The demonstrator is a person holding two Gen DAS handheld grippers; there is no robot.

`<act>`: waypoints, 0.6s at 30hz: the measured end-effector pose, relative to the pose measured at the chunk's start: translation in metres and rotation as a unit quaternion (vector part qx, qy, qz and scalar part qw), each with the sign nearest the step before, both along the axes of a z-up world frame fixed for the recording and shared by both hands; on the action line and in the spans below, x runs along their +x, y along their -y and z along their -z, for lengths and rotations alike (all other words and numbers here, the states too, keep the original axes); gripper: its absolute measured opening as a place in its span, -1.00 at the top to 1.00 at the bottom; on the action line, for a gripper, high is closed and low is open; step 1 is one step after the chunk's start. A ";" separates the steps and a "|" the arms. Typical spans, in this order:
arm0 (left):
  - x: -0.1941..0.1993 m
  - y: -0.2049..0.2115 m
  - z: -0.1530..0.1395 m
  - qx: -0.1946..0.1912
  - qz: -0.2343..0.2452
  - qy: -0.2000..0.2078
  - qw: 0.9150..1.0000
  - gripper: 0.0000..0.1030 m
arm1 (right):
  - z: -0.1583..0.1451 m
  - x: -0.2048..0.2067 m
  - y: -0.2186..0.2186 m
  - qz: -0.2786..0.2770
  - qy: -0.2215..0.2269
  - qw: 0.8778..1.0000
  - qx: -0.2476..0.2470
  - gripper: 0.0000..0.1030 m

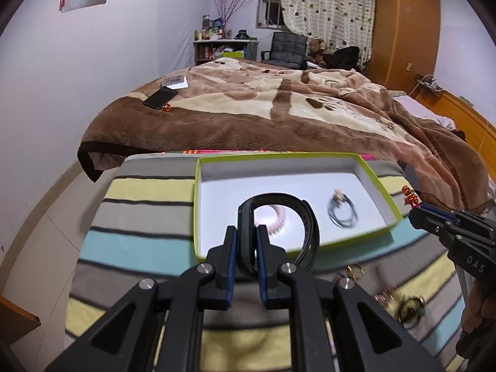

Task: Organize jewelry
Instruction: 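Carry the black band and red keychain into the lime-green box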

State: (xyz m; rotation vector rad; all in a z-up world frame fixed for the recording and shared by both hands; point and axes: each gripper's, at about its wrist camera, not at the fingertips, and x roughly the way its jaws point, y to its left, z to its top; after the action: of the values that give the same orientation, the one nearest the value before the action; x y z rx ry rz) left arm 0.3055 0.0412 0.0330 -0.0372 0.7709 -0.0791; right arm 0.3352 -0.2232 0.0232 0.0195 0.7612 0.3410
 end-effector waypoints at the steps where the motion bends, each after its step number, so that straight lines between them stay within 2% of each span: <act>1: 0.006 -0.001 0.002 0.002 -0.002 -0.002 1.000 0.75 | 0.001 0.008 -0.001 -0.004 -0.002 1.000 0.001 0.69; 10: 0.059 -0.013 0.031 0.013 -0.034 -0.038 0.999 0.75 | 0.016 0.065 -0.006 -0.012 -0.020 1.000 0.004 0.68; 18: 0.086 -0.013 0.052 0.029 -0.039 -0.057 0.997 0.75 | 0.038 0.103 -0.017 -0.019 -0.044 0.998 -0.027 0.68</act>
State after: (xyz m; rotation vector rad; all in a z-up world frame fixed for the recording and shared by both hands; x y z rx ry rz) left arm 0.3913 0.0545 -0.0187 -0.0169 0.8839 0.0190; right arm 0.4381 -0.2063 -0.0149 -0.0320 0.8587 0.3571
